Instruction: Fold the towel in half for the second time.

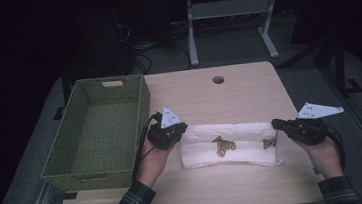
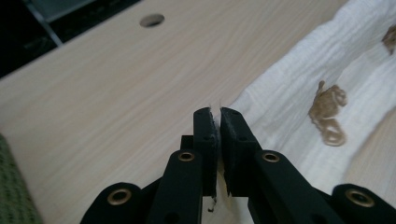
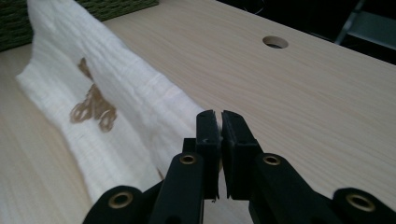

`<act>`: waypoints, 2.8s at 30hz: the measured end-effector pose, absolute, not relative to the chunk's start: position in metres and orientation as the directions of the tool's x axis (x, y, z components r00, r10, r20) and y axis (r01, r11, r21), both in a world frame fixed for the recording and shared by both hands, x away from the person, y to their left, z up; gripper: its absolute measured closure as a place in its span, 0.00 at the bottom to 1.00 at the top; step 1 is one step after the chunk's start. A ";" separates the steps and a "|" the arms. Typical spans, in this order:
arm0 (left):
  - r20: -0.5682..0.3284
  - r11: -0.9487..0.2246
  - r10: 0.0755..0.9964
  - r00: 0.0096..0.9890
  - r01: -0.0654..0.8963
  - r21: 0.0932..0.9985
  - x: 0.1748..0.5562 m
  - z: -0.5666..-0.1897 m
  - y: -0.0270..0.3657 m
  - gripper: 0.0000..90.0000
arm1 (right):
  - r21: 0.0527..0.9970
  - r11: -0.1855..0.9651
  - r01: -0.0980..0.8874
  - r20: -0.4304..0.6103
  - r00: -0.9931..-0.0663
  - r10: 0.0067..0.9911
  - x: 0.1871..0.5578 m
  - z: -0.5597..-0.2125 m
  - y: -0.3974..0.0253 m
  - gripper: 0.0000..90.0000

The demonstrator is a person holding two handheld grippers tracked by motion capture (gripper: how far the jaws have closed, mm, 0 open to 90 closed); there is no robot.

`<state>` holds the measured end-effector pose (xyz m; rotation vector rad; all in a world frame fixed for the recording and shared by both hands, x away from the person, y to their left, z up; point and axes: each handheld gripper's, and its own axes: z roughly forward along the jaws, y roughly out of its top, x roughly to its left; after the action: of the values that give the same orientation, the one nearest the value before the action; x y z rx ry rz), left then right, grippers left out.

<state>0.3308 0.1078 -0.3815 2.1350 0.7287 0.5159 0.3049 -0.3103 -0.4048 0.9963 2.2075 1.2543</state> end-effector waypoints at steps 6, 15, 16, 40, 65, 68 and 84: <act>0.116 -0.584 0.606 0.787 0.341 0.736 0.312 -0.412 0.105 0.91 | 0.825 0.385 0.414 0.000 -0.681 0.732 0.290 -0.424 -0.303 0.94; 0.075 -0.603 0.588 0.805 0.374 0.705 0.298 -0.424 0.110 0.91 | 0.807 0.391 0.442 0.031 -0.693 0.720 0.273 -0.437 -0.306 0.94; 0.070 -0.603 0.585 0.808 0.375 0.704 0.296 -0.425 0.110 0.91 | 0.806 0.391 0.445 0.032 -0.692 0.722 0.272 -0.438 -0.307 0.94; -0.027 -0.467 0.593 0.805 0.371 0.802 0.328 -0.388 0.101 0.73 | 0.826 0.342 0.448 0.066 -0.680 0.731 0.273 -0.418 -0.311 0.79; -0.064 -0.627 0.426 0.902 0.345 0.699 0.407 -0.466 0.006 0.66 | 0.717 0.480 0.507 0.116 -0.765 0.634 0.281 -0.462 -0.258 1.00; -0.052 -0.638 0.423 0.905 0.338 0.692 0.407 -0.468 0.004 0.66 | 0.721 0.476 0.504 0.126 -0.770 0.625 0.281 -0.460 -0.254 1.00; -0.046 -0.623 0.390 0.919 0.301 0.722 0.402 -0.453 0.004 0.96 | 0.701 0.526 0.482 0.142 -0.817 0.559 0.294 -0.464 -0.200 1.00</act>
<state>0.4023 0.0037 -0.4528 2.2862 0.4889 0.1463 0.2943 -0.2000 -0.4644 0.9082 2.6556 1.1715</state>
